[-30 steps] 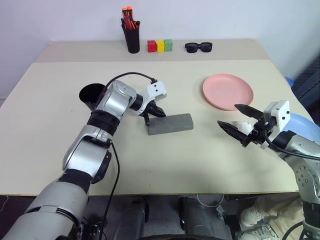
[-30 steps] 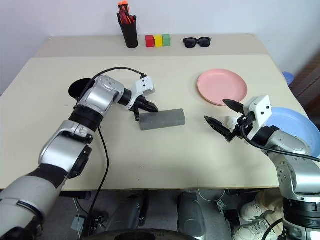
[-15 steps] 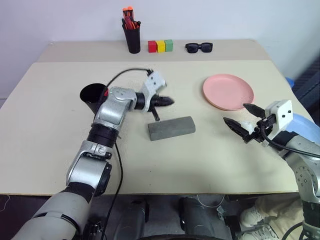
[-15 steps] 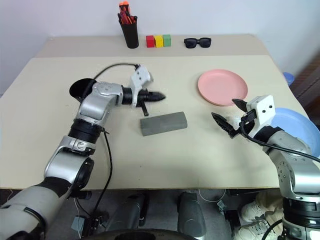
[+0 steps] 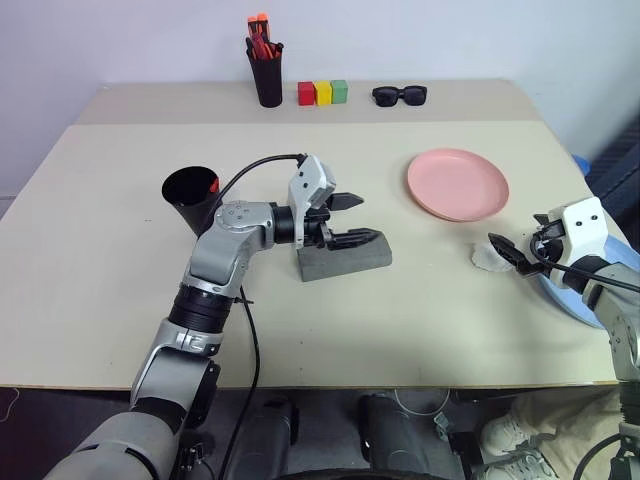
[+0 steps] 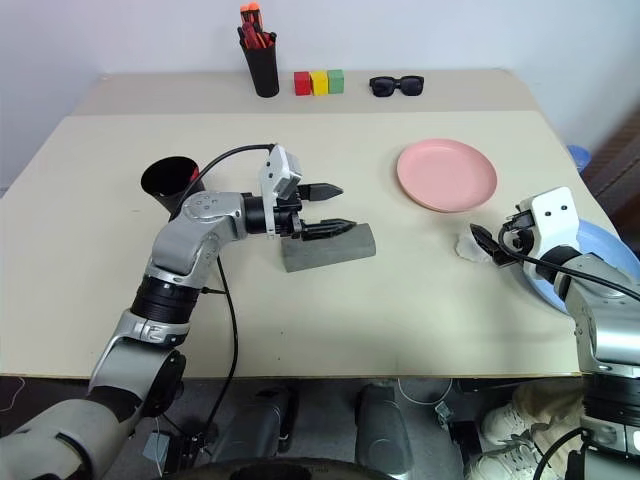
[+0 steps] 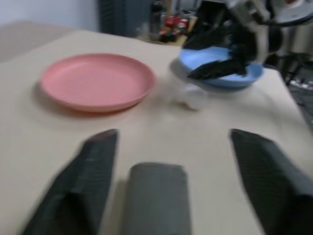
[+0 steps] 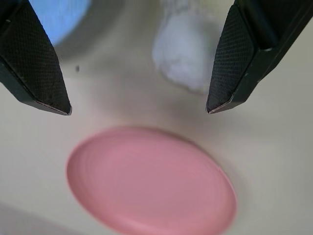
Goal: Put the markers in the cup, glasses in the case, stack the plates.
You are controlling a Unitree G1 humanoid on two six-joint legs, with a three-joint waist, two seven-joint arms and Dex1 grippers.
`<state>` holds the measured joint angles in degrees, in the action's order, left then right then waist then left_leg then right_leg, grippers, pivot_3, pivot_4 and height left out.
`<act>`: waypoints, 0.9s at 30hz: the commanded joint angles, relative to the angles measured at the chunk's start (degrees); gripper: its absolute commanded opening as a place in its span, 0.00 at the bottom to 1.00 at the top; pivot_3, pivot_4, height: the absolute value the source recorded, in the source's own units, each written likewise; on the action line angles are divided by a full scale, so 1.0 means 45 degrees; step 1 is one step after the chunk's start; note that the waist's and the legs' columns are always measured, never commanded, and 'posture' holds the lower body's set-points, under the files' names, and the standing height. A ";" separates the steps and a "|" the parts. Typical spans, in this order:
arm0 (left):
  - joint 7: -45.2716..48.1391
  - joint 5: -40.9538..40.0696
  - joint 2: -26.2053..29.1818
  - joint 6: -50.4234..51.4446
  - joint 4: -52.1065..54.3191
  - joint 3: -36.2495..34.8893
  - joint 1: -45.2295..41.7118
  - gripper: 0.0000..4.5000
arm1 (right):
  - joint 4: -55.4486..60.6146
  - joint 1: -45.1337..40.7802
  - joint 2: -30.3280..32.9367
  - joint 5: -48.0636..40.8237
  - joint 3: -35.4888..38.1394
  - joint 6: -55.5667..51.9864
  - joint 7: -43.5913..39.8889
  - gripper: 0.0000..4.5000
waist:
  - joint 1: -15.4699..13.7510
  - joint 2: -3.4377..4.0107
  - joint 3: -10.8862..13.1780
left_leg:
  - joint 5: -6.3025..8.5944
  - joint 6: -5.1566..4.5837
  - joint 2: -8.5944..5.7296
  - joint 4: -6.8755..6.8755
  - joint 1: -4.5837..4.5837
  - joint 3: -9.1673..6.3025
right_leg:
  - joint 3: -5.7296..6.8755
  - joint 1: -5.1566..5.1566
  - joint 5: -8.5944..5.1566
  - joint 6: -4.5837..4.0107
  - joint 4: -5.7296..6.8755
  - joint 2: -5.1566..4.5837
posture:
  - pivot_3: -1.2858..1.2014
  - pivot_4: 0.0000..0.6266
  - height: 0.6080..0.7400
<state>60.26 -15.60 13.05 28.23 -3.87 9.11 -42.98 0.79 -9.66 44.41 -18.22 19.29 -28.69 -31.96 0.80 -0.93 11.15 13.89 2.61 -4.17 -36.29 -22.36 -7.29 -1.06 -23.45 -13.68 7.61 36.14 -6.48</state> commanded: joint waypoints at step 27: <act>-0.0431 0.0886 0.0338 -0.2455 0.0037 0.1673 0.0033 1.00 | 0.1470 0.1642 0.0672 -0.0039 0.1796 -0.3841 0.0445 0.37 | -0.0035 0.0023 -0.0013 | 0.0002 -0.0004 0.0000 -0.0006 0.0002 0.0004 | 0.0000 0.0006 -0.0002 0.0001 -0.0004 0.0000 | 0.52 0.24 1.00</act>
<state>58.49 -11.70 14.47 18.34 -4.44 16.84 -42.23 6.02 -1.55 46.52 -18.75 27.09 -46.68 -30.09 0.64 -0.82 11.09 13.90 2.59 -4.17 -36.31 -22.35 -7.27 -1.06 -23.43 -13.69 7.62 36.12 -6.48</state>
